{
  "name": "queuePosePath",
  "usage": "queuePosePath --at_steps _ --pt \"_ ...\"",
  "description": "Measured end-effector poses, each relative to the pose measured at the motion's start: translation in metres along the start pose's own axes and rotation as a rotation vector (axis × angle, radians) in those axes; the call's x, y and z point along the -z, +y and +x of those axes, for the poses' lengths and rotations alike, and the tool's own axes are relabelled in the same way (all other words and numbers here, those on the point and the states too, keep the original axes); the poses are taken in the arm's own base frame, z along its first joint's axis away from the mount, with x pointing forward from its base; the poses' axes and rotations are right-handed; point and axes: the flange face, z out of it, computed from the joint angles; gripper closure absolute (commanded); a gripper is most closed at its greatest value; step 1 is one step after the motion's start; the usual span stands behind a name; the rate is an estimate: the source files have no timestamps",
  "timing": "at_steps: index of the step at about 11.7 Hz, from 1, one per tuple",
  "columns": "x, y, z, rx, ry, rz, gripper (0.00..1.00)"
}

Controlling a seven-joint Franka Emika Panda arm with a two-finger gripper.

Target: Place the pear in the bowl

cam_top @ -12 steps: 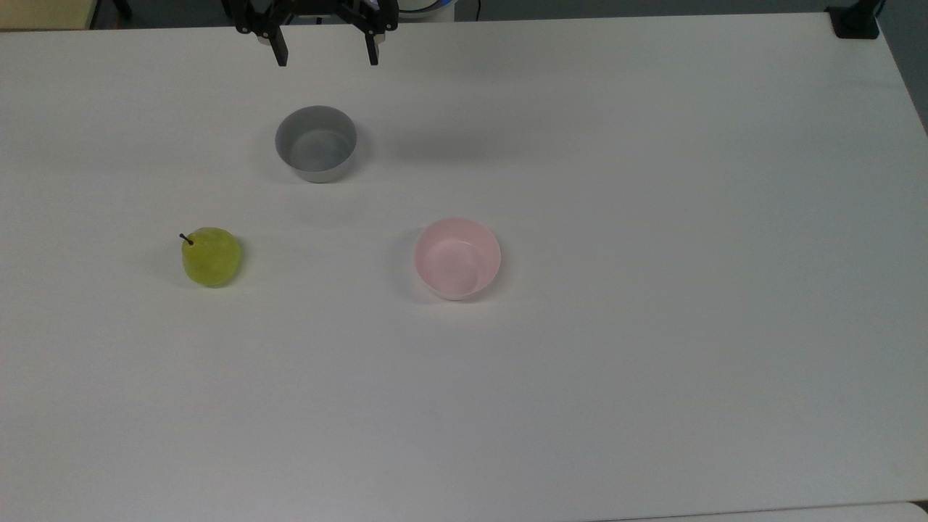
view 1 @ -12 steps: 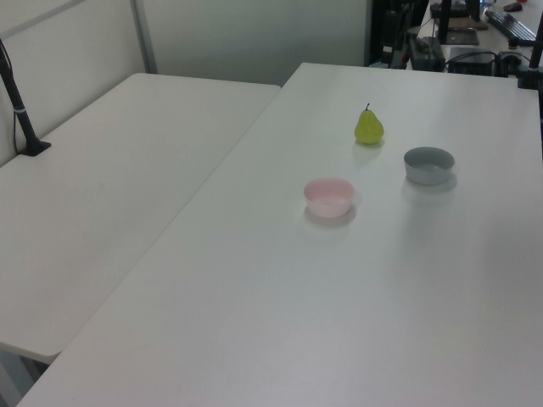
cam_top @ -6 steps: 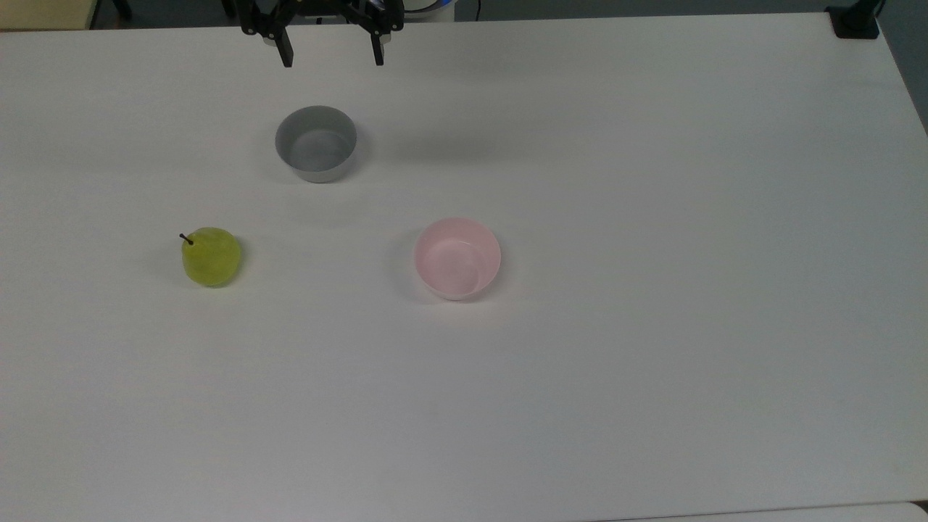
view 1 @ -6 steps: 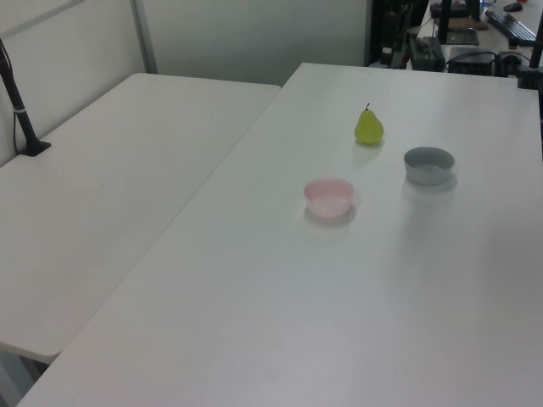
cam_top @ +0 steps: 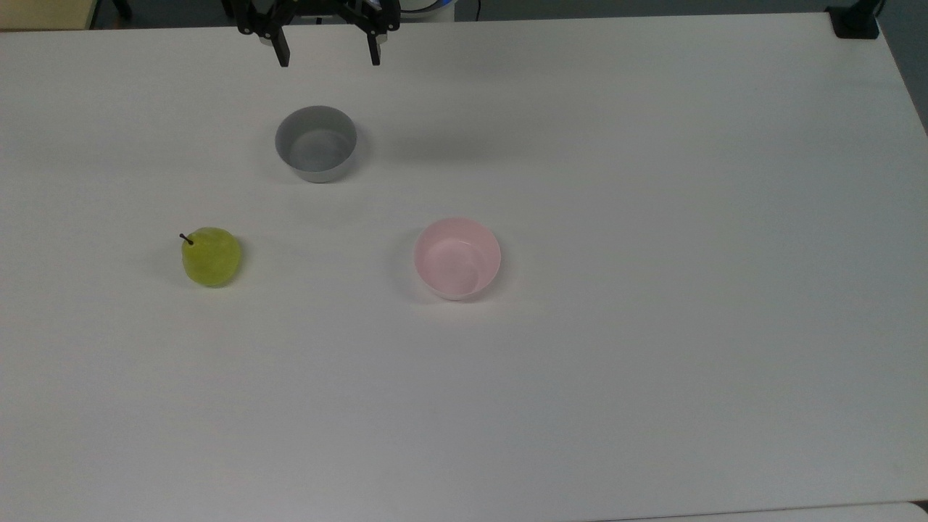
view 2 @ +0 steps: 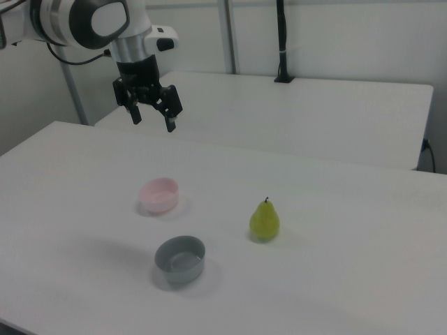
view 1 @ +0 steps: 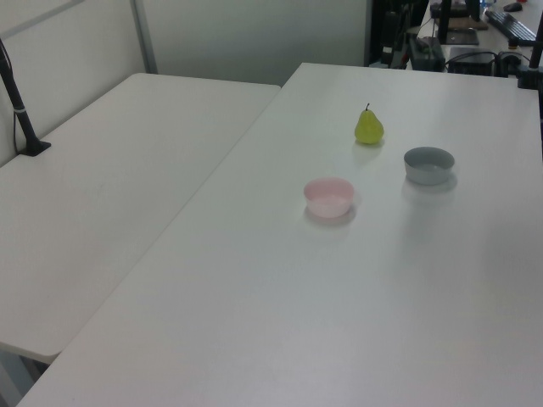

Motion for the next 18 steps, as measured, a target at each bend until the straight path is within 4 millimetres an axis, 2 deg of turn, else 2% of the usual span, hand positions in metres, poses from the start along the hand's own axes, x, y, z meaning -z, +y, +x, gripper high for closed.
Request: queuePosePath --at_steps 2,4,7,9,10,11,12,15,18 --pt "0.000 0.003 0.000 0.049 0.000 -0.001 0.00" --pt "0.001 0.012 -0.001 0.169 0.001 -0.002 0.00" --pt "-0.001 0.048 -0.004 0.205 -0.019 -0.079 0.00" --pt "-0.013 0.081 0.006 0.166 0.023 -0.109 0.03" --pt "-0.026 0.097 0.013 0.154 0.037 -0.121 0.07" --pt "-0.042 0.112 0.020 0.145 0.052 -0.133 0.07" --pt "-0.060 0.124 0.028 0.144 0.064 -0.142 0.00" --pt "-0.124 0.148 0.042 0.112 0.105 -0.161 0.00" --pt "-0.163 0.169 0.042 0.036 0.089 -0.163 0.00"
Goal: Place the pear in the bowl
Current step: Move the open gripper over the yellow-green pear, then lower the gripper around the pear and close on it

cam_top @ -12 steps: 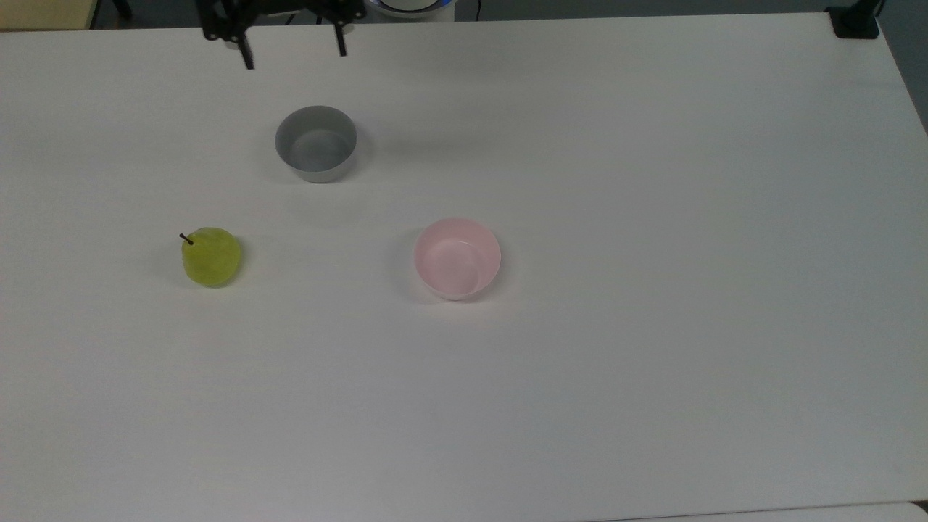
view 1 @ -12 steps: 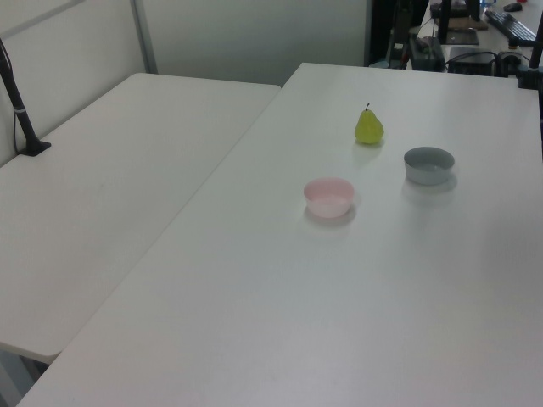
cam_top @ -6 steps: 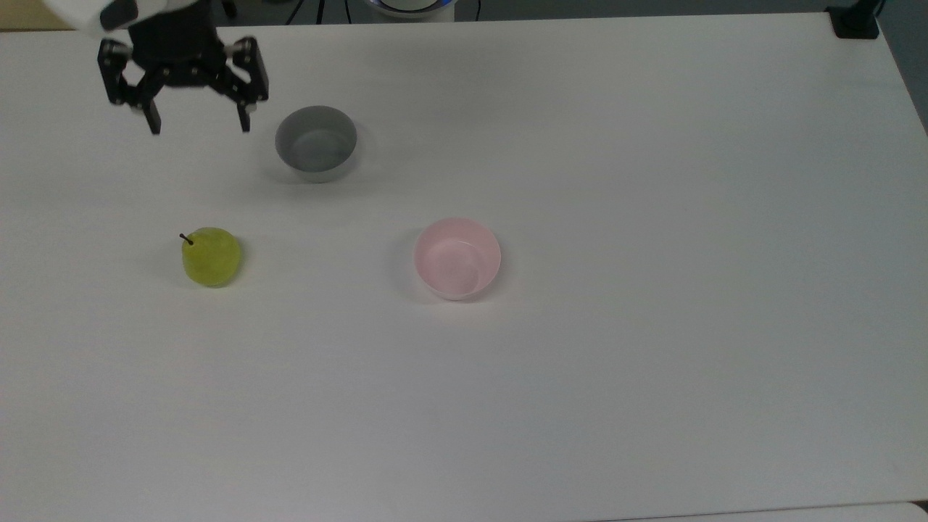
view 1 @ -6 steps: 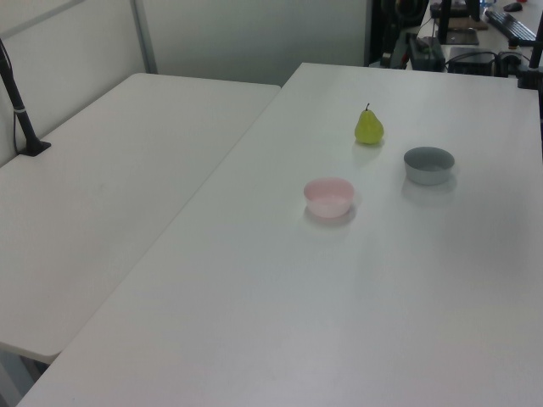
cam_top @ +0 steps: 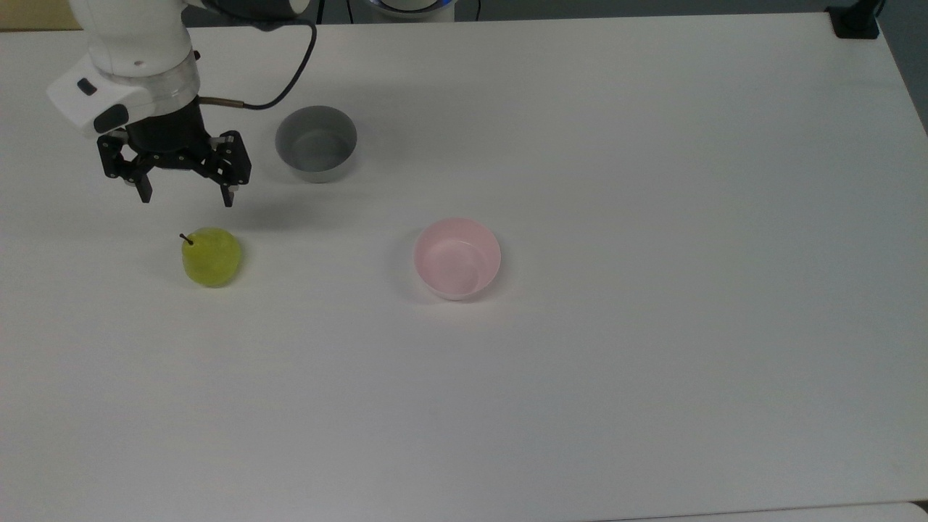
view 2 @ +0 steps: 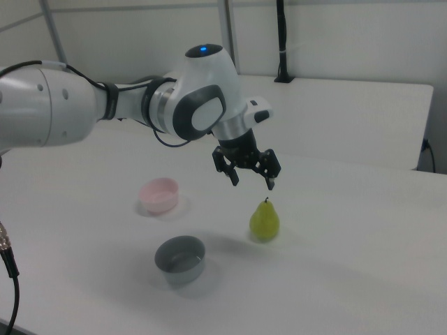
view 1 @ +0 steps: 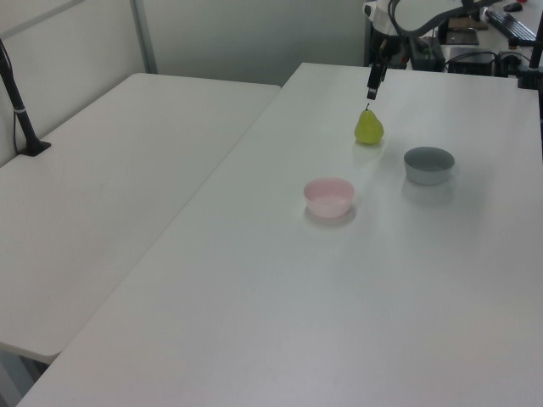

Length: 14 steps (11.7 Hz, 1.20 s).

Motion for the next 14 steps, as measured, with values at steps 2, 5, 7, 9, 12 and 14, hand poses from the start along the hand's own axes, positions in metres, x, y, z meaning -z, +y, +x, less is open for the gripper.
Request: queuePosePath --at_steps 2,5,7,9,12,14 --pt "-0.021 0.009 -0.003 -0.026 -0.010 -0.007 0.00" --pt "-0.063 0.009 -0.007 -0.080 0.003 -0.015 0.00" --pt "-0.073 0.008 -0.008 -0.084 -0.005 -0.014 0.00" --pt "-0.079 0.007 -0.010 -0.083 -0.014 -0.011 0.00" --pt "-0.096 0.004 -0.007 -0.078 0.007 -0.018 0.00" --pt "-0.105 0.001 -0.006 -0.079 0.007 -0.018 0.10"
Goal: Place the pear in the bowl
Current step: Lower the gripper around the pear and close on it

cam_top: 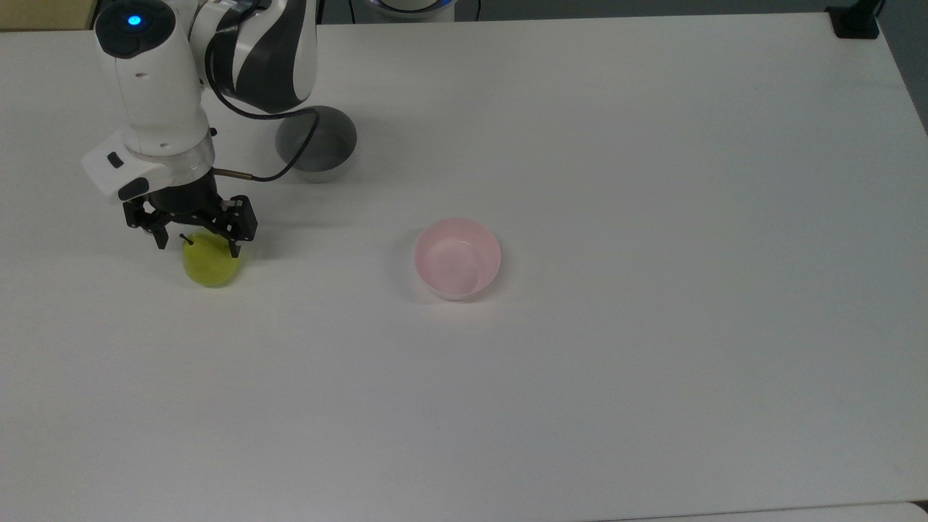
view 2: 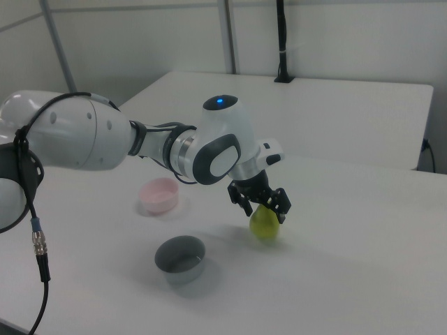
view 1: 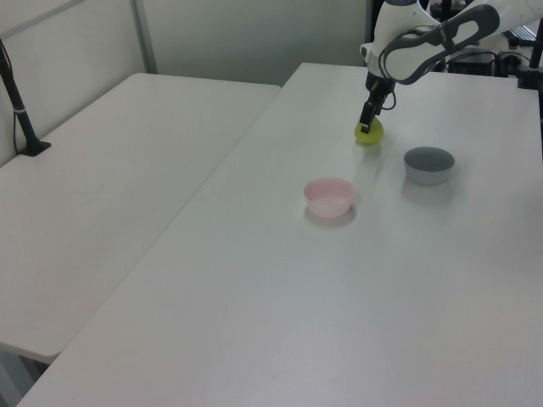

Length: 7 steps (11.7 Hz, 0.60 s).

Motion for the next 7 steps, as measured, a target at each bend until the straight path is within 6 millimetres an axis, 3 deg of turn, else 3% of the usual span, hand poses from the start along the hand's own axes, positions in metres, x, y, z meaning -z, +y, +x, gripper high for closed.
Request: queuePosePath --at_steps 2,5,7 --pt "-0.0053 -0.0027 -0.0003 -0.002 -0.005 0.003 0.35" --pt "-0.0121 -0.0047 0.0032 -0.024 0.029 -0.004 0.87" --pt "-0.0120 -0.0048 0.0034 -0.026 0.030 -0.004 0.96"
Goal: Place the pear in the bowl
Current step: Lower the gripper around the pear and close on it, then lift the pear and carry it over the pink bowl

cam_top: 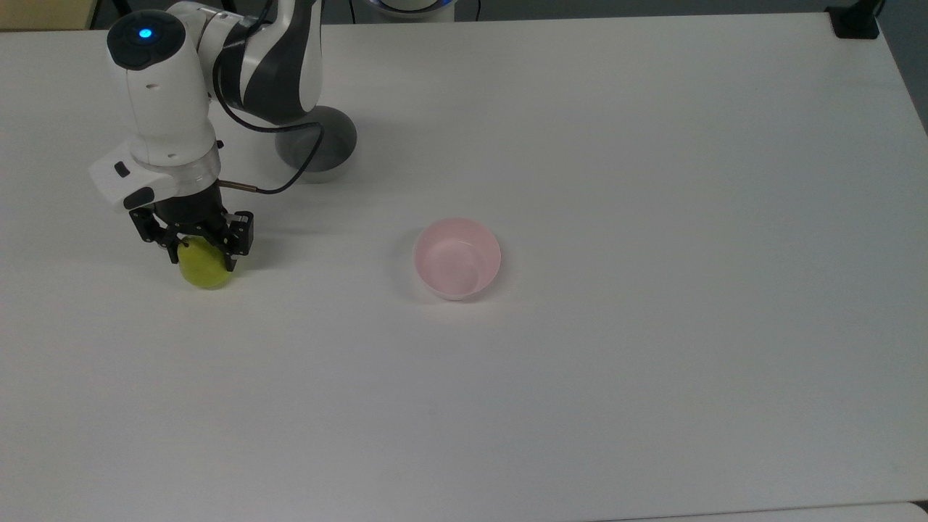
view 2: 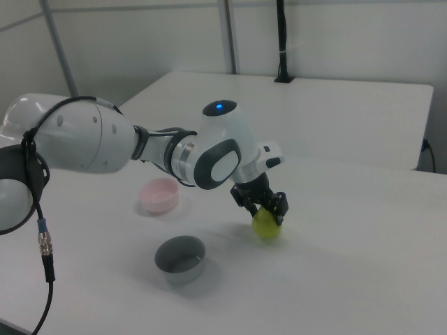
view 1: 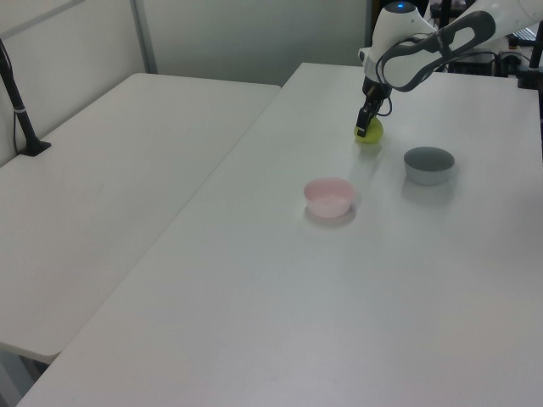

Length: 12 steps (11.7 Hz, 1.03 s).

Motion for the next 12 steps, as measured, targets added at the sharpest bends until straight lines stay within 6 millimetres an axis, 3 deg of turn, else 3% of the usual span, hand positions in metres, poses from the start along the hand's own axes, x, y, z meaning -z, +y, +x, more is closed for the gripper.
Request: queuePosePath --at_steps 5,8,12 --pt "0.006 -0.014 0.004 0.015 -0.005 0.015 0.96" --pt "0.049 -0.037 0.007 0.042 -0.062 0.038 0.96" --pt "0.136 -0.078 0.010 0.100 -0.144 0.079 0.96"
